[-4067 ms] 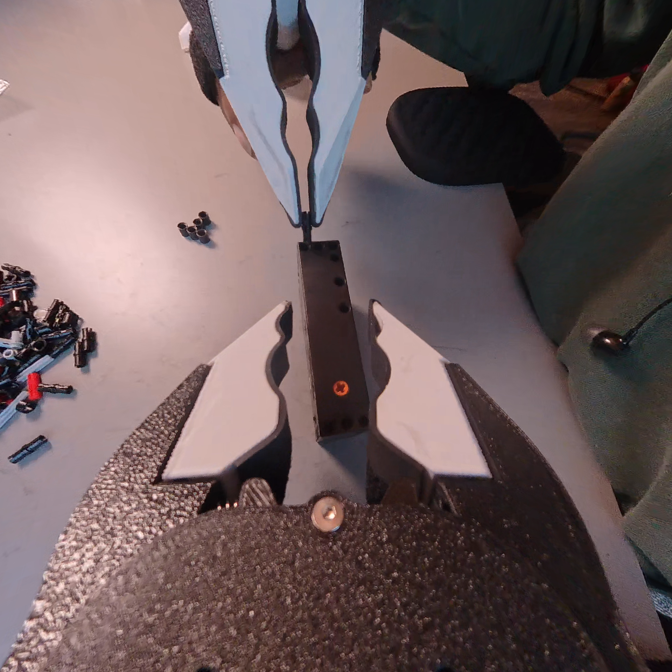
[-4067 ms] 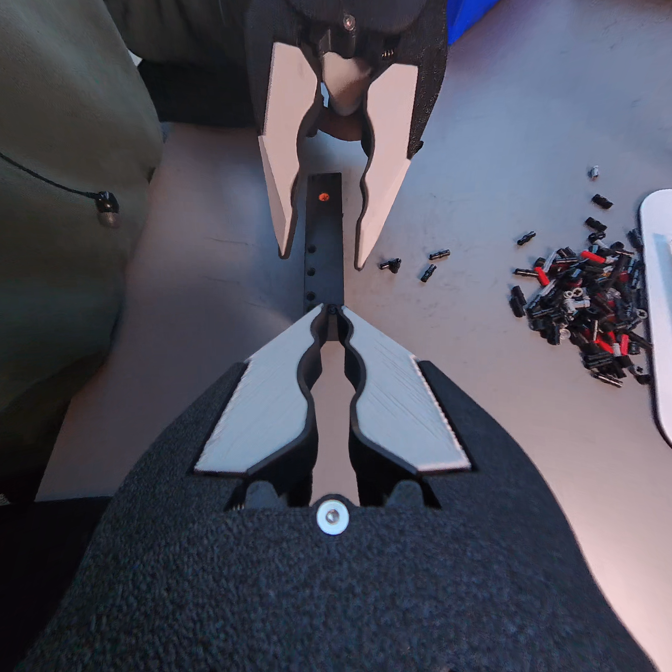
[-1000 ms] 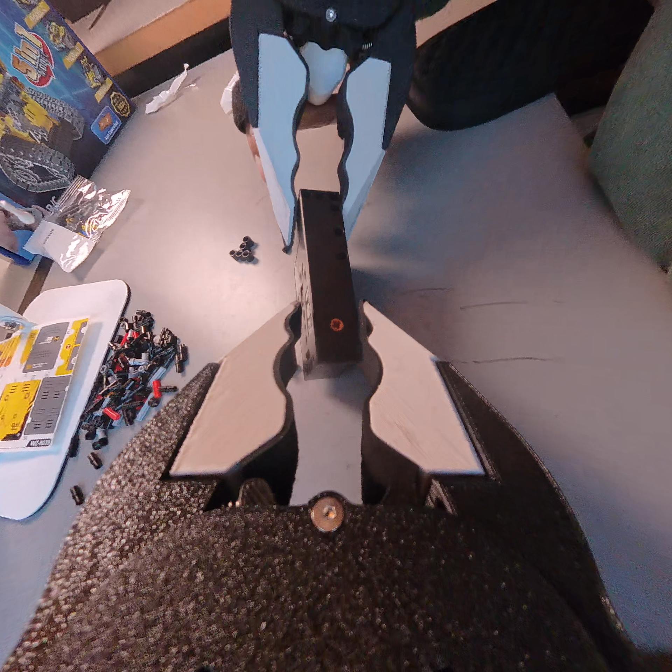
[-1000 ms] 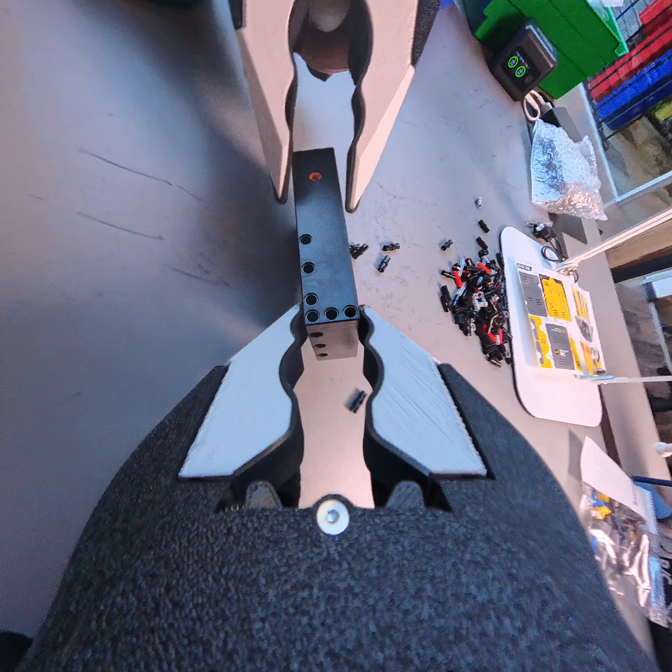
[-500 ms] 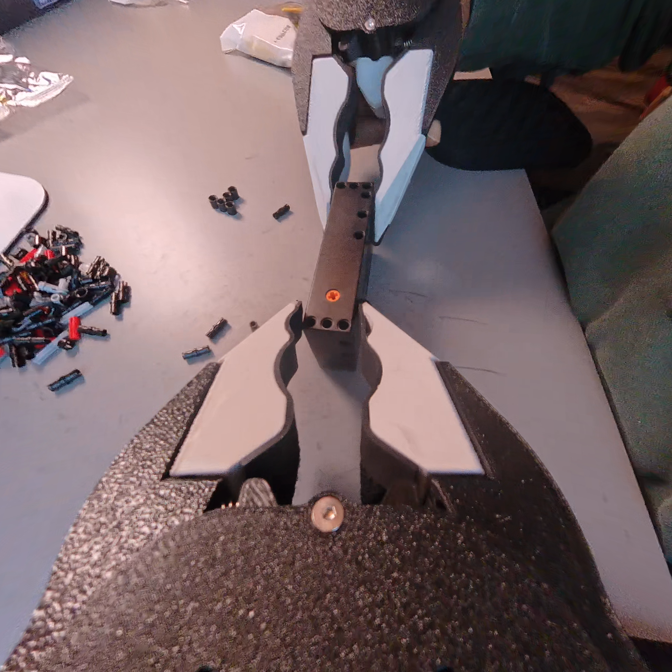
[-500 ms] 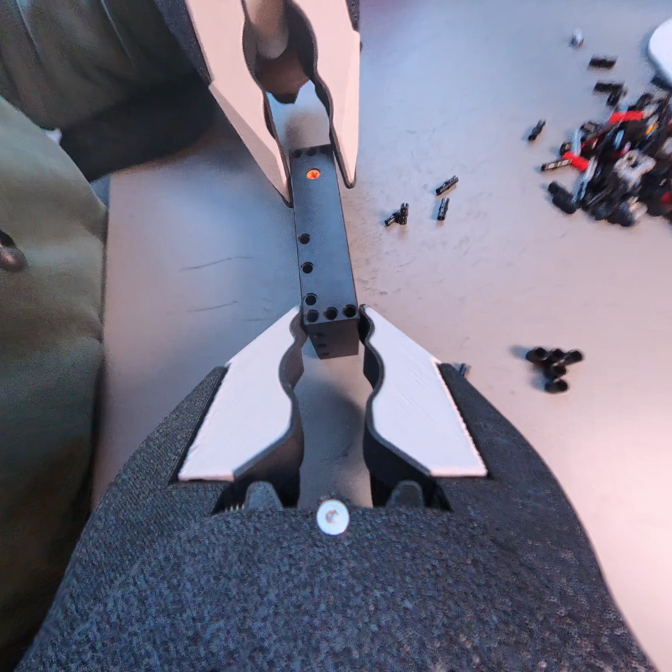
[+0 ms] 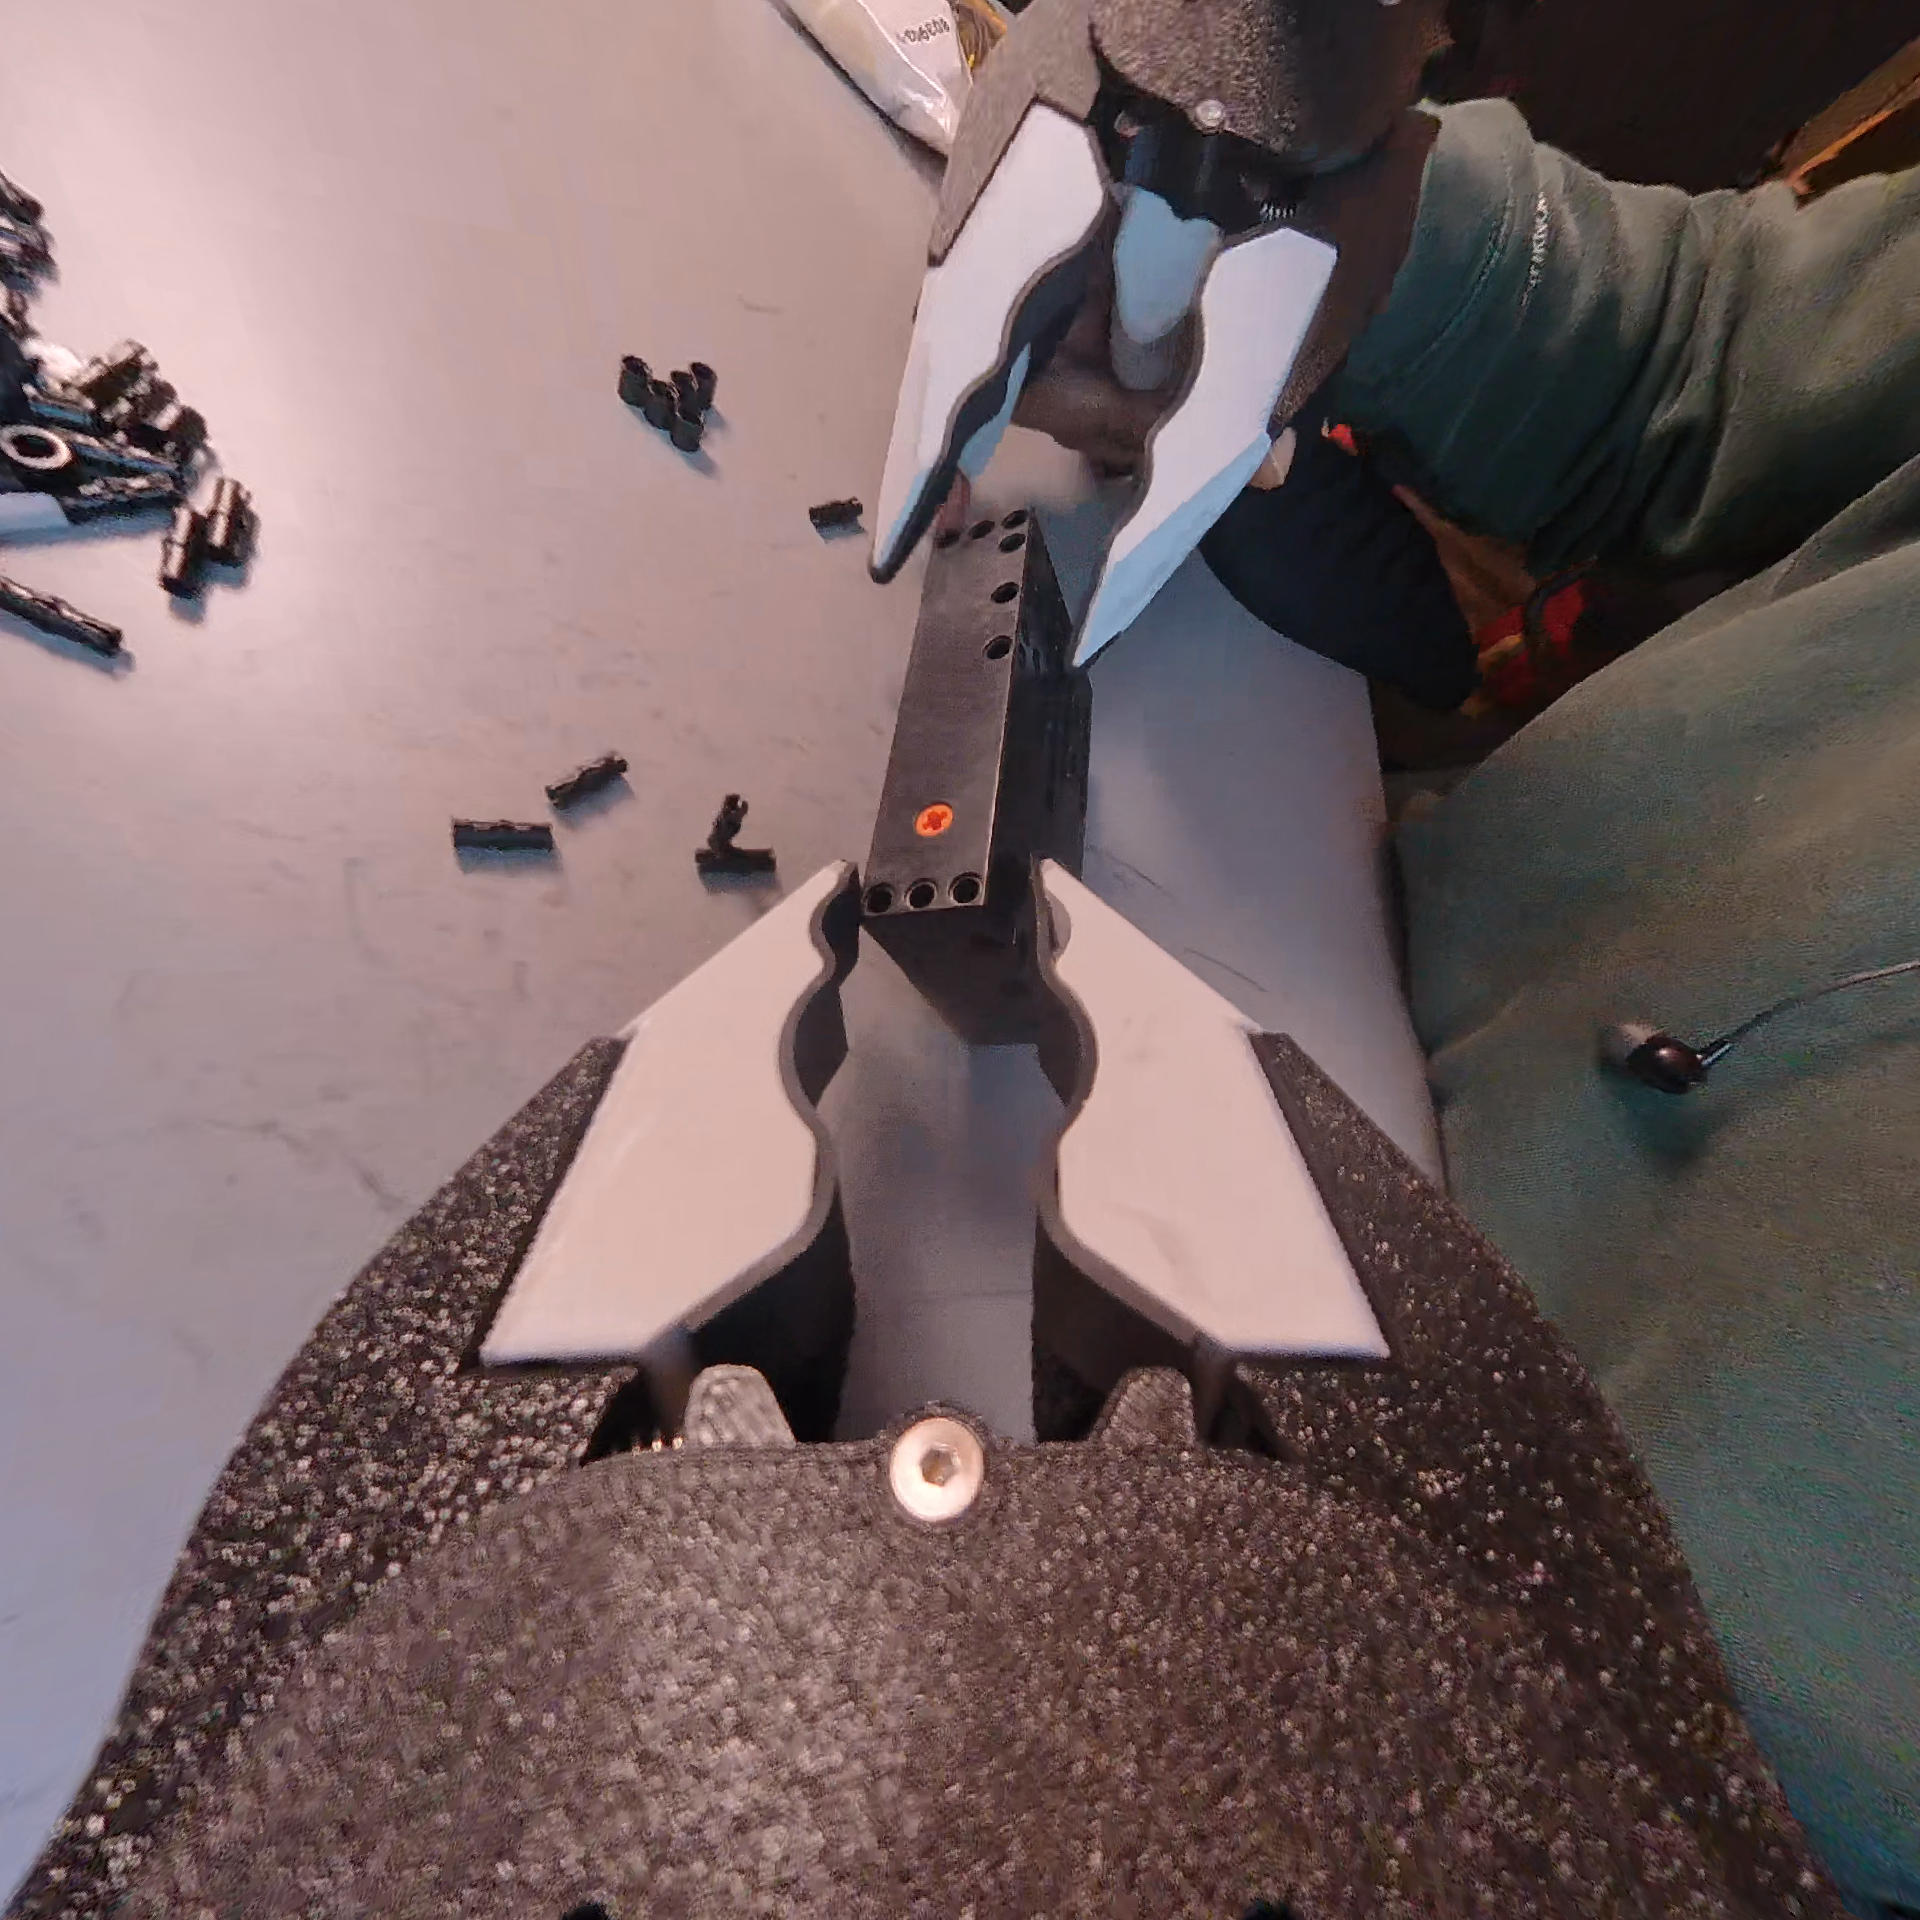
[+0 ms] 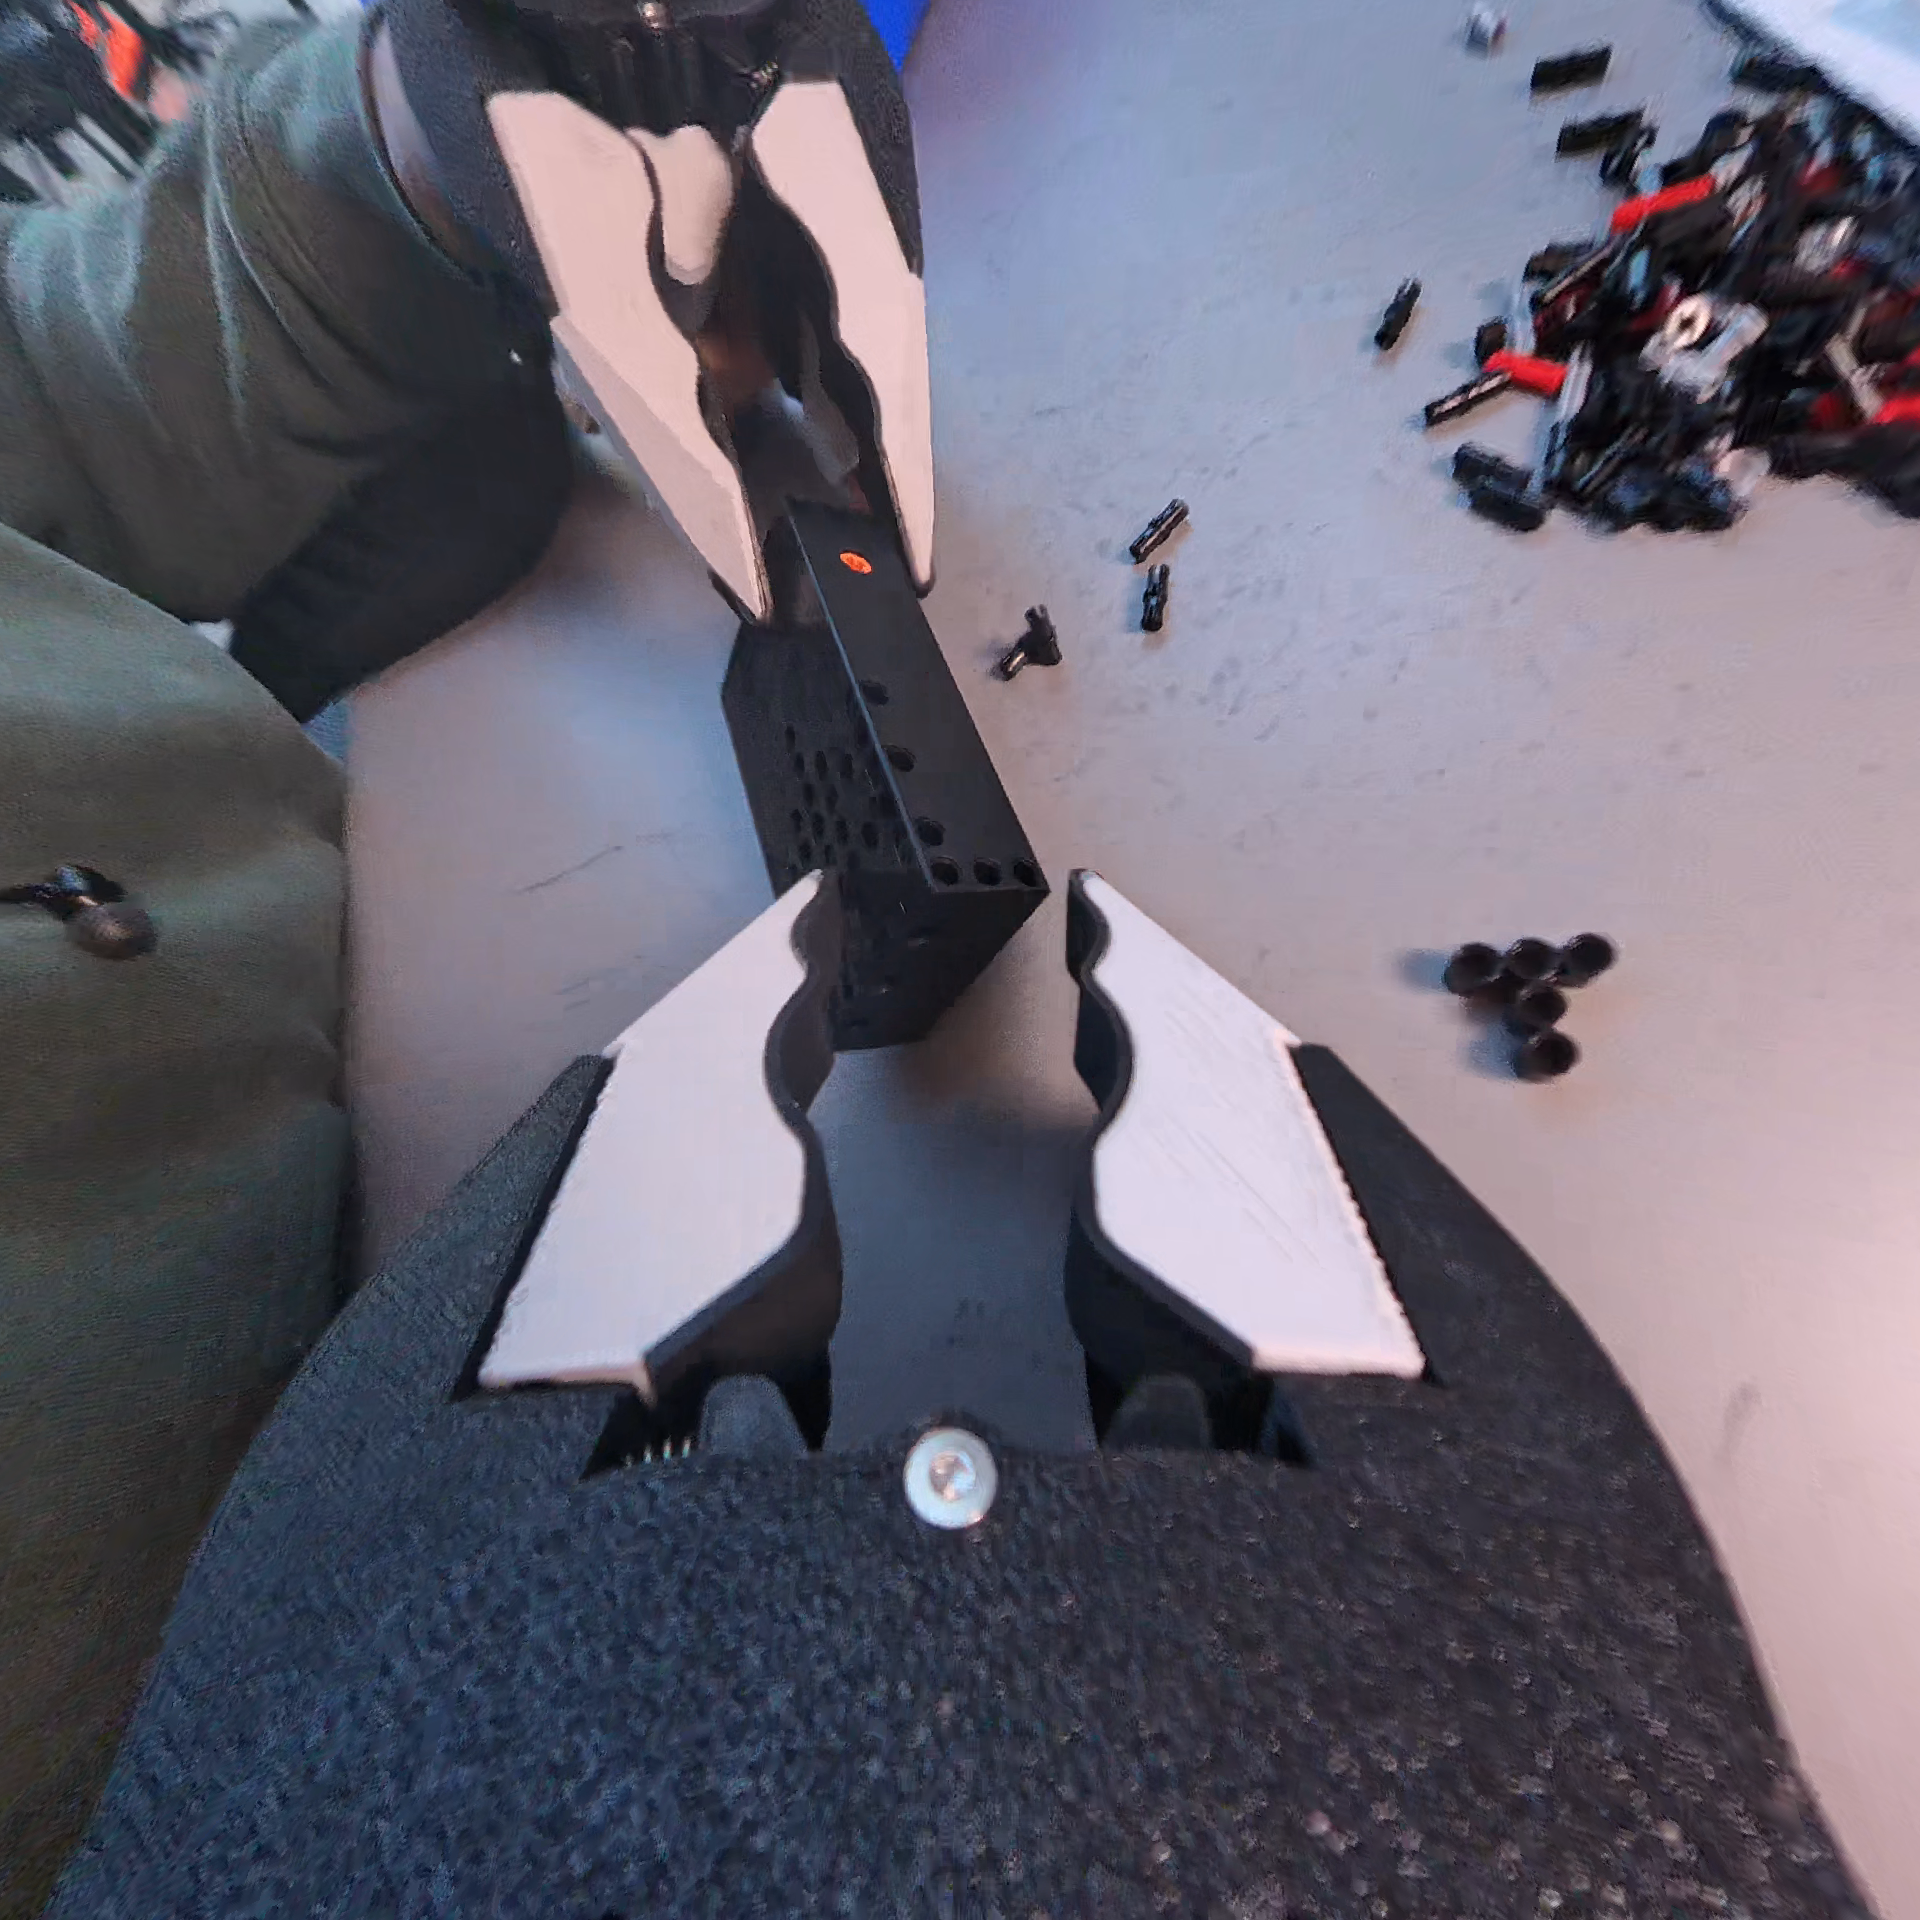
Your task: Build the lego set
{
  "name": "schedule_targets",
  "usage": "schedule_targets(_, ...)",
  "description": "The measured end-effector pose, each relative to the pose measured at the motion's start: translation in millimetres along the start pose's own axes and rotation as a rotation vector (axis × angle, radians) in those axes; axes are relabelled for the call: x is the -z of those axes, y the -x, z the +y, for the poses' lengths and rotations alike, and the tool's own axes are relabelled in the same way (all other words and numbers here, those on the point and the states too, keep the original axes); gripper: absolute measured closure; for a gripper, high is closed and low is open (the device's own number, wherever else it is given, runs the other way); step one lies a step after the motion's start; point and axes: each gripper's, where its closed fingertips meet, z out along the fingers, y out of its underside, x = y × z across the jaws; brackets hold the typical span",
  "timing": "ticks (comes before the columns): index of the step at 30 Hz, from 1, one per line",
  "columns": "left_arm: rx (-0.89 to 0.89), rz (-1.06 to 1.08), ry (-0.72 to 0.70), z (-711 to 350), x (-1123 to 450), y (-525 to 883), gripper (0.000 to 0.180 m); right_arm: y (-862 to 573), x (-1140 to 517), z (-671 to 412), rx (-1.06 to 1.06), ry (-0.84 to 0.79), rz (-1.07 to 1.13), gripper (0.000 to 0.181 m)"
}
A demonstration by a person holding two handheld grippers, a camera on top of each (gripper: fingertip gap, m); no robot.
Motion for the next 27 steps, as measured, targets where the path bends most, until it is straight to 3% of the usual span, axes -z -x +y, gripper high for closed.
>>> schedule_targets(7, 0.116, 0.064, 0.035, 5.3, -3.1, -0.1, 0.146, 18.3, 0.7, 6.7, 0.543, 0.090, 0.097, 0.100)
schedule_targets(9, 0.119, 0.075, 0.047, 7.2, -5.1, -0.8, 0.145, 12.9, -7.4, 13.8, 0.618, 0.166, 0.148, 0.101)
schedule_targets(11, 0.104, 0.072, 0.054, 7.9, -5.6, -1.4, 0.145, 8.5, -12.5, 19.1, 0.662, 0.215, 0.151, 0.116)
schedule_targets(21, -0.322, -0.055, 0.137, 19.3, 0.4, -10.4, 0.103, 10.4, -1.7, 23.9, 0.119, 0.370, -0.209, 0.115)
schedule_targets(27, -0.411, -0.191, 0.229, 28.4, -13.1, 5.5, 0.108, 11.0, -1.2, 16.9, -0.038, 0.404, -0.300, 0.115)
